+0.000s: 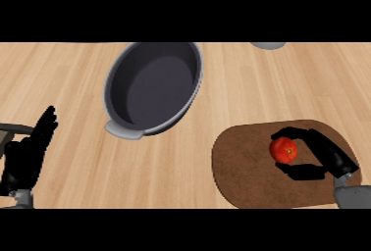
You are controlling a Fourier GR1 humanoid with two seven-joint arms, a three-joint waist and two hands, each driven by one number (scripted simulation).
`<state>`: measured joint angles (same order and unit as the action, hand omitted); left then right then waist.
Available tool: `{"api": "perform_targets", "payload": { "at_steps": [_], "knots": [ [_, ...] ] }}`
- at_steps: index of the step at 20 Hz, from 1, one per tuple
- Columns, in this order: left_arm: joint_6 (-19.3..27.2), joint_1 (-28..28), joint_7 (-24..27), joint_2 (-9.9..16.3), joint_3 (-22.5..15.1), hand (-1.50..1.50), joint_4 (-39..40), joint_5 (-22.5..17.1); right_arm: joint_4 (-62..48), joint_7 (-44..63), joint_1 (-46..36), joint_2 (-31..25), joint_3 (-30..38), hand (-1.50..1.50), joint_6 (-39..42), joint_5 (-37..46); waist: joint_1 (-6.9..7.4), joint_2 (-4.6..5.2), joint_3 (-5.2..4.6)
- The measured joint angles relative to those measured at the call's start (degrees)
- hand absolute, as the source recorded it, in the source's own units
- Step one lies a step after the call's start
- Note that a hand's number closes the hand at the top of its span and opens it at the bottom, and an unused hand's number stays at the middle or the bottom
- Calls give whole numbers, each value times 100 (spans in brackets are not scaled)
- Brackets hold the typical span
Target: Pick the tomato from the cutting board and place it in the pot
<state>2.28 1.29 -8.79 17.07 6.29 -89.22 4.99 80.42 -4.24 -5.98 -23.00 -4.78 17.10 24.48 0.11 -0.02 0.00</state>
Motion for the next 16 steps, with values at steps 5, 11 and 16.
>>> {"api": "perform_targets", "payload": {
  "at_steps": [5,11,16],
  "knots": [
    [-164,85,48,-34,172,0,-74,42,13,-197,32,201,78,150,-93,280,2,-7,-7],
    [-275,-35,55,-59,73,0,-45,98,216,1058,-625,1154,-1149,150,-231,1338,277,2,-41],
    [-366,-234,46,-79,-113,0,-37,157,-74,2439,-1464,1928,-2295,150,-103,2070,681,42,-59]
  ]
}}
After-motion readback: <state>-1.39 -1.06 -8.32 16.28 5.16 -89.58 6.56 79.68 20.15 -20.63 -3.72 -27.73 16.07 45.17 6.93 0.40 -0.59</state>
